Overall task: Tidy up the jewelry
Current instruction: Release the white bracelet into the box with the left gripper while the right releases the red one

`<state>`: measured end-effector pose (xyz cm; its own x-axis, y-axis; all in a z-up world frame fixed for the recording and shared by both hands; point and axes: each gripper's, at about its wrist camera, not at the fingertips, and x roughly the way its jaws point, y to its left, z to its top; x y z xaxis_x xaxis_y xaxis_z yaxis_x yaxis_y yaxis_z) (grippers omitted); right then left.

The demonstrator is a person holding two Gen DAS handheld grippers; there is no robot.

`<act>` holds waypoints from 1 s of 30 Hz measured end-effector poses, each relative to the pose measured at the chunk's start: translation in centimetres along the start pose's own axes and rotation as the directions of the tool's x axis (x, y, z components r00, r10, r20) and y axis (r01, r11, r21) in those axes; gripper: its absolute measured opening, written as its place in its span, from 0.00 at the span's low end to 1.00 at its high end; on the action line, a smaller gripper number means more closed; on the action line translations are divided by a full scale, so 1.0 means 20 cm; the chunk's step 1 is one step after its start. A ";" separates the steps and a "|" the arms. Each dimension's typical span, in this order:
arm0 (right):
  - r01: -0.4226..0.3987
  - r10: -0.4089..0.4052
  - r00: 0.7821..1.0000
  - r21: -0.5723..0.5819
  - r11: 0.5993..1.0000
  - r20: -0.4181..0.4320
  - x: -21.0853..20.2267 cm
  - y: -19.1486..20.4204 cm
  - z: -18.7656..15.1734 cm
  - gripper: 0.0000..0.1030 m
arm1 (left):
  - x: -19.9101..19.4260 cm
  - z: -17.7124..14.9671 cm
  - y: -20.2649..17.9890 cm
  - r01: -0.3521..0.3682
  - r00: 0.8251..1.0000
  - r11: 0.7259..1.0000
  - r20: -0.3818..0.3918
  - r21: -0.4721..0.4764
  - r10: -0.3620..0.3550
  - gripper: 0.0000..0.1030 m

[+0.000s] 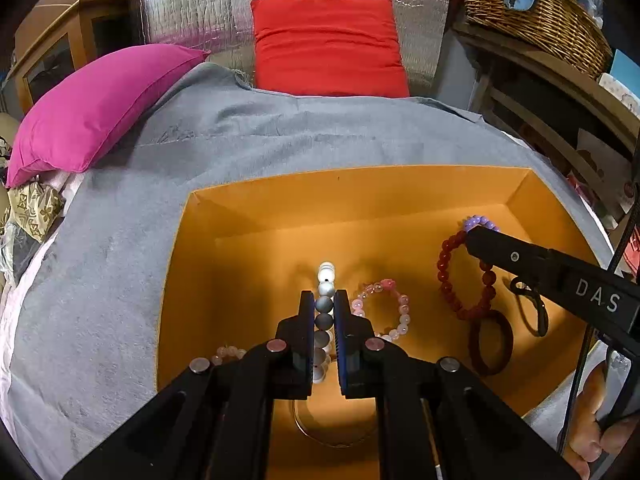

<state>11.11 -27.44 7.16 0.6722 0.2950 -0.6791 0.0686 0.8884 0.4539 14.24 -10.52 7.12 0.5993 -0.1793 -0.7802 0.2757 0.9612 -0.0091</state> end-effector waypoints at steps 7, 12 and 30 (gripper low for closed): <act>0.022 -0.022 1.000 0.018 1.000 0.007 0.01 -0.04 0.00 0.10 | 0.02 -0.01 0.01 -0.018 1.000 1.000 -0.011 -0.006 0.018 0.09; 0.034 -0.034 0.999 0.040 0.999 0.011 0.02 -0.08 0.00 0.13 | 0.02 -0.01 0.00 -0.037 0.999 0.999 -0.013 0.000 0.037 0.09; 0.058 -0.061 0.997 0.060 0.996 0.048 -0.03 -0.13 0.03 0.15 | 0.01 -0.02 0.00 -0.135 0.991 0.990 0.010 0.027 0.135 0.50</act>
<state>10.95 -30.14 6.71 0.7014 0.2226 -0.6772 0.1520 0.8814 0.4472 13.97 -10.53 6.76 0.6387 -0.0498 -0.7678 0.2118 0.9707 0.1133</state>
